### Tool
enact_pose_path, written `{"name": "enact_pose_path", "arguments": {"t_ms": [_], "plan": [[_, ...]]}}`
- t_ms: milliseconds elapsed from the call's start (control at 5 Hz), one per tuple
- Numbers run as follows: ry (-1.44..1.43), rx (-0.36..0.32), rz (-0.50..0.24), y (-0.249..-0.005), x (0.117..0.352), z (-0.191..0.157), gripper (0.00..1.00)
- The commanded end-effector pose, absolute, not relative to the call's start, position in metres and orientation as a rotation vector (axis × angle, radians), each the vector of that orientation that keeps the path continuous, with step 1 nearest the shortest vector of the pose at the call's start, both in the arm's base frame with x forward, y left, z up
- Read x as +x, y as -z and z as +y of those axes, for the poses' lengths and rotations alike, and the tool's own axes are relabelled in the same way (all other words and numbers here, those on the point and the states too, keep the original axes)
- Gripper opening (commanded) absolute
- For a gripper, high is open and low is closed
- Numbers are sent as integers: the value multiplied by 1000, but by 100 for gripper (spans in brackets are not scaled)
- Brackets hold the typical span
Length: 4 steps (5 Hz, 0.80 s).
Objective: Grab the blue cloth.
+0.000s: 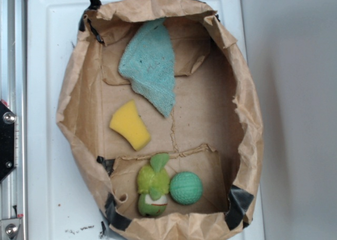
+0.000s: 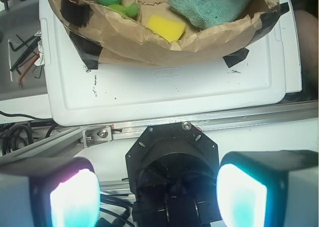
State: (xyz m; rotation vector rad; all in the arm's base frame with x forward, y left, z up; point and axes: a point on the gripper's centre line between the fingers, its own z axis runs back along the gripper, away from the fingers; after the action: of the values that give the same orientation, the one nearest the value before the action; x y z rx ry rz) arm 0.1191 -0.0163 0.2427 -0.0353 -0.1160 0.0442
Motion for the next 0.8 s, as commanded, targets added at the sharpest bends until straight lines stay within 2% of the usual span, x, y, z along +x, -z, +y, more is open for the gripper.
{"name": "enact_pose_path", "arguments": {"t_ms": [0,200,400,600], "plan": [[-44,-35,-116,-243,119,-16,100],[-120,-26,-153,-232,152,-10,100],[-199,4,-158,-213,184,5,100],[-376,47,-199,-197,209,22,100]]}}
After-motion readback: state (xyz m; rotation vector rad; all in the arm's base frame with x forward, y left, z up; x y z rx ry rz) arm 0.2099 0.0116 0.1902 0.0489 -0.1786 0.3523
